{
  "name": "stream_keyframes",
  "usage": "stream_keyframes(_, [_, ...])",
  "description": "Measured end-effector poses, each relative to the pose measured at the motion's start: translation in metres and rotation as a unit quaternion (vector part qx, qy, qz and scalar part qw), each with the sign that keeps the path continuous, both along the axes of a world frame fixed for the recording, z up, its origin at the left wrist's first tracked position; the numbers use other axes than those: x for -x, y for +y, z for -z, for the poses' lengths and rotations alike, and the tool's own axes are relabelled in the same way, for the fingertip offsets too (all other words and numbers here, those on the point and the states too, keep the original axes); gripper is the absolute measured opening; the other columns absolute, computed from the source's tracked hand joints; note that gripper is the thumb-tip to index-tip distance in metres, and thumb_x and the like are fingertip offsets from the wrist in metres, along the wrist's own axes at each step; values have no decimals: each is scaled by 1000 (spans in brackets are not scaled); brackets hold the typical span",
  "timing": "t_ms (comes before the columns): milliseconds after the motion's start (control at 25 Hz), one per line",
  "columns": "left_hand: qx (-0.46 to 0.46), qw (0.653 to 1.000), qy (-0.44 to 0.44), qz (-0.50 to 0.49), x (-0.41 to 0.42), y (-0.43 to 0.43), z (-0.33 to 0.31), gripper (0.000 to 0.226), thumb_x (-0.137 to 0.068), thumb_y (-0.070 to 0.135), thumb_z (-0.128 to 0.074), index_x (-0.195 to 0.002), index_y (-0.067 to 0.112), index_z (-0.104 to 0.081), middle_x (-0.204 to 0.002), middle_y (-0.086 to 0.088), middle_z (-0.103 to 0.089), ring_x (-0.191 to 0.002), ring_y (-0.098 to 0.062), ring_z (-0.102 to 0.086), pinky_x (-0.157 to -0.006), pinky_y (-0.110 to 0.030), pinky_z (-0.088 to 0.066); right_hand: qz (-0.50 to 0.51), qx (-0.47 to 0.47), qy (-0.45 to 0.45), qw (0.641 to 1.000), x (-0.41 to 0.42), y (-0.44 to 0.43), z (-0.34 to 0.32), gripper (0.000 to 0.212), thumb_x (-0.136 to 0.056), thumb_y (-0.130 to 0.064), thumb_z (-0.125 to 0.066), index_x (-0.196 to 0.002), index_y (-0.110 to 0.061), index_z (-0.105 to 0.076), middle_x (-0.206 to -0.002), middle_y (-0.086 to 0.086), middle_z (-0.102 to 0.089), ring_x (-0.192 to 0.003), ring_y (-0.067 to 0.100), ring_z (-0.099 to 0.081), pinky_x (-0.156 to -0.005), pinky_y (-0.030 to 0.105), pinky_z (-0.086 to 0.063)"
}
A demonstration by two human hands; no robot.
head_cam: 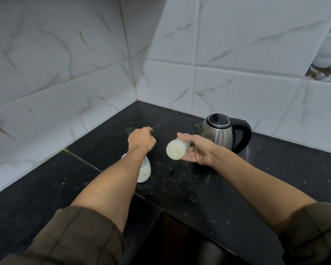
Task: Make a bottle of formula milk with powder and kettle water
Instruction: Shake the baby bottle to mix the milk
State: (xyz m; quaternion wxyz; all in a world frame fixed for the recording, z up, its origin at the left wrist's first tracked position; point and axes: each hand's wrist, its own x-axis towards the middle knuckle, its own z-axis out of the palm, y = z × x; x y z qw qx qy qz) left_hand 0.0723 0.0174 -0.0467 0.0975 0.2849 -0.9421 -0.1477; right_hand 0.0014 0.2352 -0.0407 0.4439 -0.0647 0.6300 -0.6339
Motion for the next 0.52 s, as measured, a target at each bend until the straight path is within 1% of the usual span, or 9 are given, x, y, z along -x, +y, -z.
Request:
stream_keyframes(40, [0, 1000, 2, 1, 0, 1, 0, 48, -97, 15, -53, -142, 26, -63, -129, -8, -71, -120, -32, -64, -99, -42, -55, 32, 3, -15, 999, 1, 1, -1, 54, -84, -38, -86, -124, -9, -65, -99, 25, -79, -78, 32, -81, -57, 35, -66])
stream_keyframes(80, [0, 1000, 3, 2, 1, 2, 0, 47, -97, 15, -53, -142, 25, -63, -129, -8, -71, -120, -32, -64, -98, -42, -55, 35, 5, -24, 999, 0, 1, -3, 52, -84, -37, -86, -122, -9, -66, -98, 24, -79, -76, 31, -81, -56, 35, -66])
stream_keyframes(160, [2, 1000, 2, 6, 1, 4, 0, 47, -97, 16, -54, -142, 25, -63, -129, -8, -72, -120, -32, -64, -98, -41, -55, -32, -5, 7, 999, -3, 1, -3, 49, -84, -40, -86, -121, -15, -67, -98, 20, -80, -76, 27, -81, -57, 32, -65])
stream_keyframes(240, [4, 1000, 3, 7, 2, 5, -1, 46, -98, 17, -54, -142, 25, -63, -129, -8, -72, -120, -32, -64, -97, -41, -54, -58, 19, 61, 996, -3, 2, -6, 50, -82, -43, -85, -122, -21, -65, -104, 15, -81, -79, 24, -81, -59, 32, -65])
stream_keyframes(360, [7, 1000, 4, 9, 1, 6, -1, 45, -98, 17, -54, -142, 24, -63, -130, -8, -72, -120, -32, -64, -98, -41, -55, 41, 95, 86, 991, 3, 2, -15, 56, -86, -37, -84, -133, -24, -56, -119, 17, -77, -90, 31, -81, -64, 36, -65])
stream_keyframes(400, [8, 1000, 4, 9, 1, 6, -2, 44, -99, 17, -54, -142, 24, -63, -129, -7, -72, -119, -32, -65, -98, -42, -55, 48, 108, 89, 989, 3, 3, -16, 61, -86, -35, -85, -137, -26, -53, -123, 18, -75, -95, 34, -80, -67, 38, -65])
stream_keyframes(520, [8, 1000, 2, 3, 1, 6, -3, 43, -100, 19, -57, -141, 24, -64, -128, -7, -72, -117, -30, -66, -98, -42, -56, -57, 107, 127, 984, -2, 5, -10, 72, -79, -33, -91, -139, -42, -53, -123, 14, -76, -106, 40, -76, -76, 43, -65])
